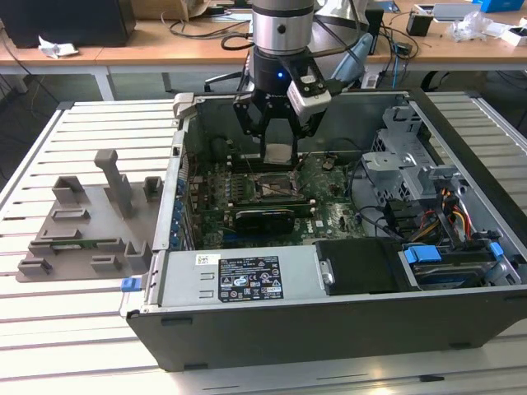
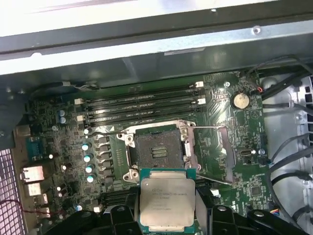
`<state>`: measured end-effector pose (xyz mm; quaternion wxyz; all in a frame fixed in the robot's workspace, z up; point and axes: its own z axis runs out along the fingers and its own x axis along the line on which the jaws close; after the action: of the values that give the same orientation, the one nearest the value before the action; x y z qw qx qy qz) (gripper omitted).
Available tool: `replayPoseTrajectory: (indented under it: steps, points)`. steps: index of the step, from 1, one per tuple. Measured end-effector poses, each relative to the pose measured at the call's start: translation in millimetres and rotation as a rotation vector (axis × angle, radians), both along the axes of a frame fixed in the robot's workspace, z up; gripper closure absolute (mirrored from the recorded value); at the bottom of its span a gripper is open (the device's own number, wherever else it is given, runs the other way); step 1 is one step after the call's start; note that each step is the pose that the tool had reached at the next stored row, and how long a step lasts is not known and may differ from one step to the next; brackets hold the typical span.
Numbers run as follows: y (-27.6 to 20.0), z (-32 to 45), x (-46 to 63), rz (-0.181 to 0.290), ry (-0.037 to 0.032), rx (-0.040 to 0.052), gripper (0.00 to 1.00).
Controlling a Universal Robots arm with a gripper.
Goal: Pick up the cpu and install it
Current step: 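Place the cpu into insertion slot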
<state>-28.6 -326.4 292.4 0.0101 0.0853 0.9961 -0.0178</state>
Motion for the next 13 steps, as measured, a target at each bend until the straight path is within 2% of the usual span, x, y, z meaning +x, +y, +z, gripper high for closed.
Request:
replayPoseTrajectory:
  steps: [4, 13]
  points:
    - [0.0, 0.0, 0.0, -0.060, 0.0000, 0.0000, 0.45]
    - [0.0, 0.0, 0.0, -0.142, 0.0000, 0.0000, 0.45]
